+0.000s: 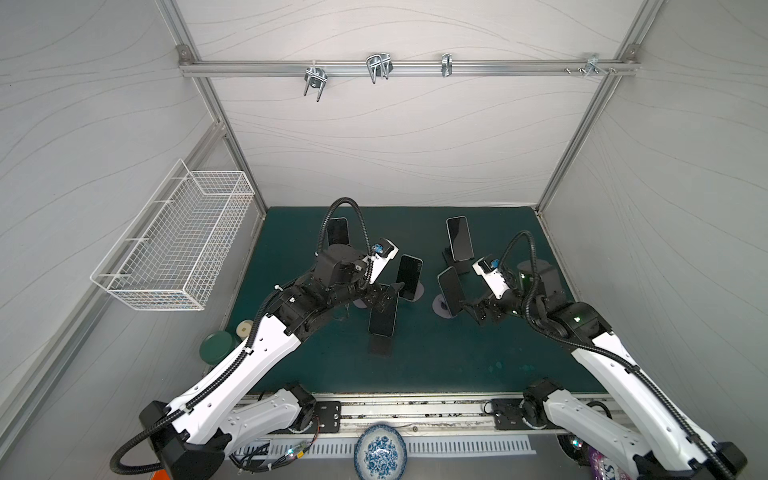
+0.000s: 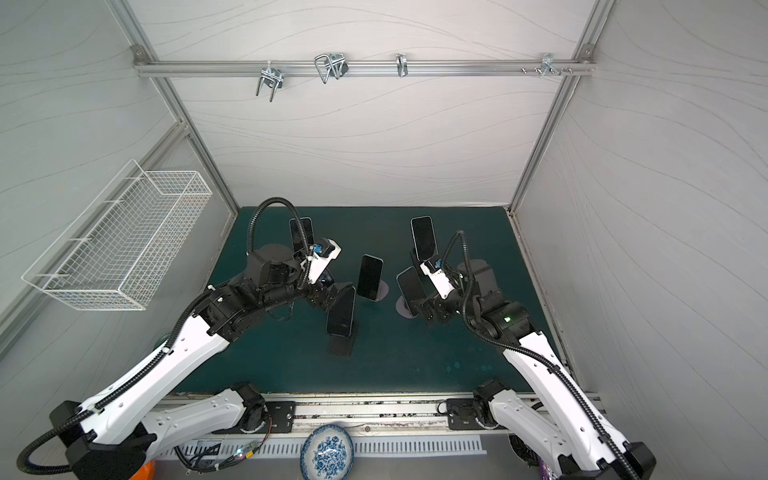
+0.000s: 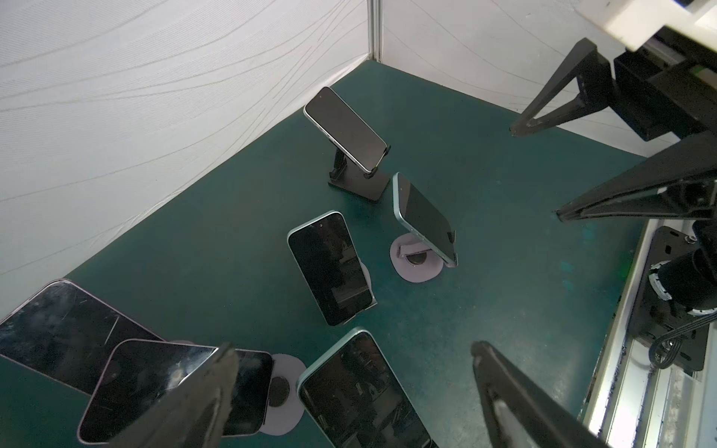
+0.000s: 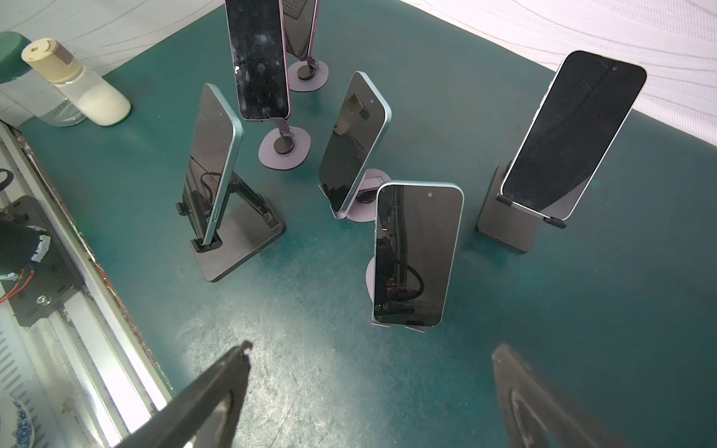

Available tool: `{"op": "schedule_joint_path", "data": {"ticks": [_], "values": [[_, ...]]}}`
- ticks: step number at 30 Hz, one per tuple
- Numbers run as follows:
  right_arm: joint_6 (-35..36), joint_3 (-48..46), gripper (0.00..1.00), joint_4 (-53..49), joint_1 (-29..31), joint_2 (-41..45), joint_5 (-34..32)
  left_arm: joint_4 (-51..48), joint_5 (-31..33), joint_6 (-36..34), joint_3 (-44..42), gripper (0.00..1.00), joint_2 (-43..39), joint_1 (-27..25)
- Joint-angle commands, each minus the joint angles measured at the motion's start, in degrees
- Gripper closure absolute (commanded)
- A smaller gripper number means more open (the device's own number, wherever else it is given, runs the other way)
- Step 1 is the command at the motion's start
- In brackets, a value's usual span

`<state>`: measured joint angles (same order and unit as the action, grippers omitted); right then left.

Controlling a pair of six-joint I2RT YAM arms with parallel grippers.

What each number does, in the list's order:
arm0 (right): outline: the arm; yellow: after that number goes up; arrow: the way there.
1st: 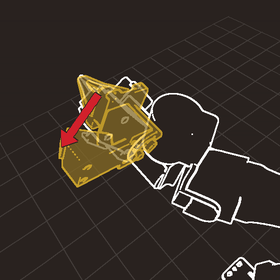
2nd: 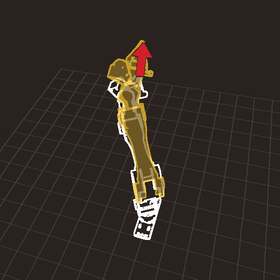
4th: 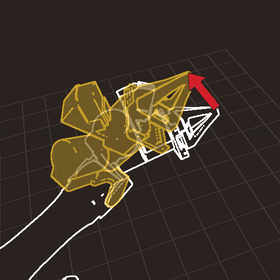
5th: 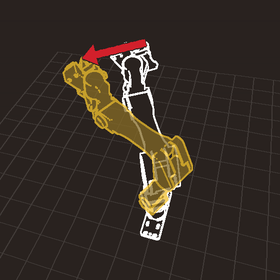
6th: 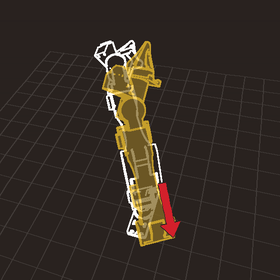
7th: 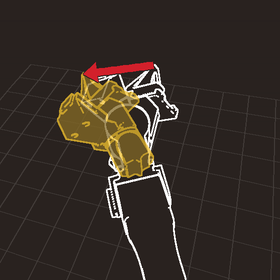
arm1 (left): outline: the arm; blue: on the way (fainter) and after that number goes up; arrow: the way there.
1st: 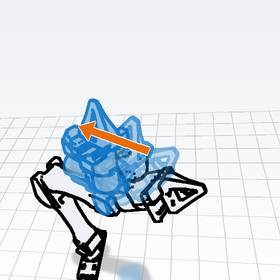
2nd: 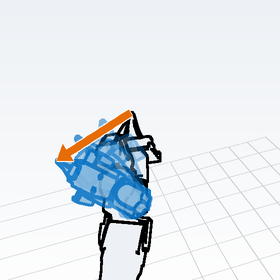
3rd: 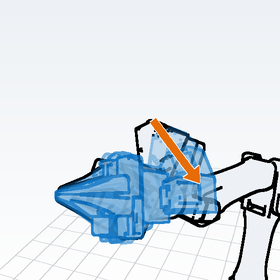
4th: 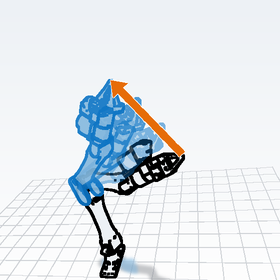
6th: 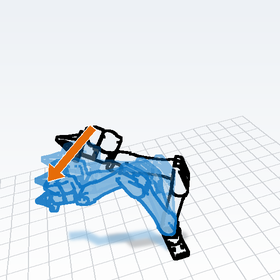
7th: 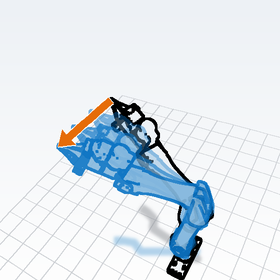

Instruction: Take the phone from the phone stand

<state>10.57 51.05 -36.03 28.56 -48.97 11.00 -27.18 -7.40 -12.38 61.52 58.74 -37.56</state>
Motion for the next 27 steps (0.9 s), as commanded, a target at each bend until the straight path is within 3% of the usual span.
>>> {"op": "schedule_joint_path", "data": {"ticks": [1,27], "values": [[2.5,1.3,0.01,0.2,0.4,-1.5,0.4,4.0,-1.3,-1.0,-0.8,0.05,0.9,-0.3],[4.5,-4.9,0.04,6.4,0.2,-1.6,-0.4,2.3,-2.0,-4.9,1.5,0.05,5.6,-0.2]]}}
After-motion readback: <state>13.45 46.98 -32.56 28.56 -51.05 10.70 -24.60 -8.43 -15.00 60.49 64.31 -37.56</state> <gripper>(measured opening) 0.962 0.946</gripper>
